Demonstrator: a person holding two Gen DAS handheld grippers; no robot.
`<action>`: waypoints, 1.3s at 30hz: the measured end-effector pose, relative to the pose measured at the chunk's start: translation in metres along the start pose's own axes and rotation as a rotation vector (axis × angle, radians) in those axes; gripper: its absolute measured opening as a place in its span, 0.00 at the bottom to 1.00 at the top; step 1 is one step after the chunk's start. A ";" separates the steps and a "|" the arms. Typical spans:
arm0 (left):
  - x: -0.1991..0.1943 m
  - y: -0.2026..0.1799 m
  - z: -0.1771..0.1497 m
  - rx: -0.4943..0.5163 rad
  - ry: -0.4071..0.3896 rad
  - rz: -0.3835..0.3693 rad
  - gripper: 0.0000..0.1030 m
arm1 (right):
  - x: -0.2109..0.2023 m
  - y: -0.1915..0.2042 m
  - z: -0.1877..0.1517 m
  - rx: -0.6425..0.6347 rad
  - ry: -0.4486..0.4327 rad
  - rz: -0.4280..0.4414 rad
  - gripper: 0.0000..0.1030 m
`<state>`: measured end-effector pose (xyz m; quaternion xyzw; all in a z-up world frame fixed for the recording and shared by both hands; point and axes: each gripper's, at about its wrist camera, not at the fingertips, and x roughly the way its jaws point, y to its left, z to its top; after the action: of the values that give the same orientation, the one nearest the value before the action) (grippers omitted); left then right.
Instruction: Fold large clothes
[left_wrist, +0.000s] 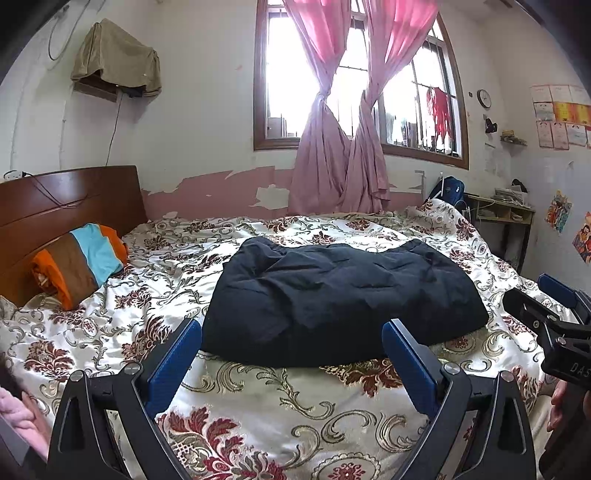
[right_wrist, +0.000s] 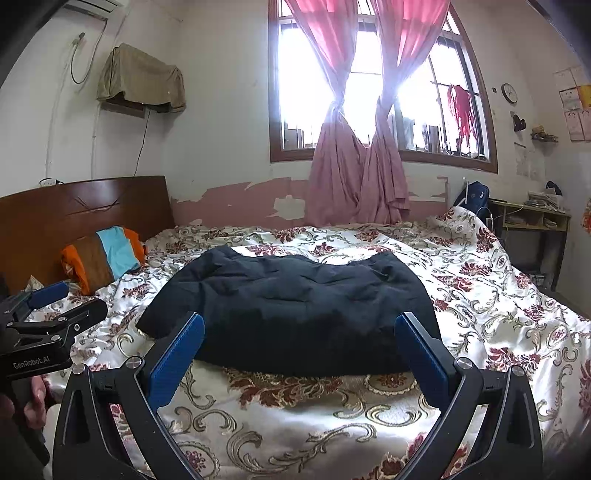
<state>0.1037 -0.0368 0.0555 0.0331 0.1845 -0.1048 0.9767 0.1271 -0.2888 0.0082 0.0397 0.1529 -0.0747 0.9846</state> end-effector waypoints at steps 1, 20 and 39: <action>-0.001 0.000 -0.002 0.002 0.000 0.004 0.96 | -0.001 0.000 -0.002 -0.001 0.003 0.000 0.98; -0.001 -0.001 -0.047 -0.006 0.075 0.005 0.96 | -0.010 -0.008 -0.044 0.008 0.066 -0.020 0.98; 0.009 0.003 -0.065 -0.017 0.119 0.010 0.96 | -0.001 -0.008 -0.063 0.020 0.121 -0.019 0.98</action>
<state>0.0898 -0.0287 -0.0081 0.0321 0.2429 -0.0961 0.9647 0.1066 -0.2898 -0.0519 0.0524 0.2119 -0.0828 0.9724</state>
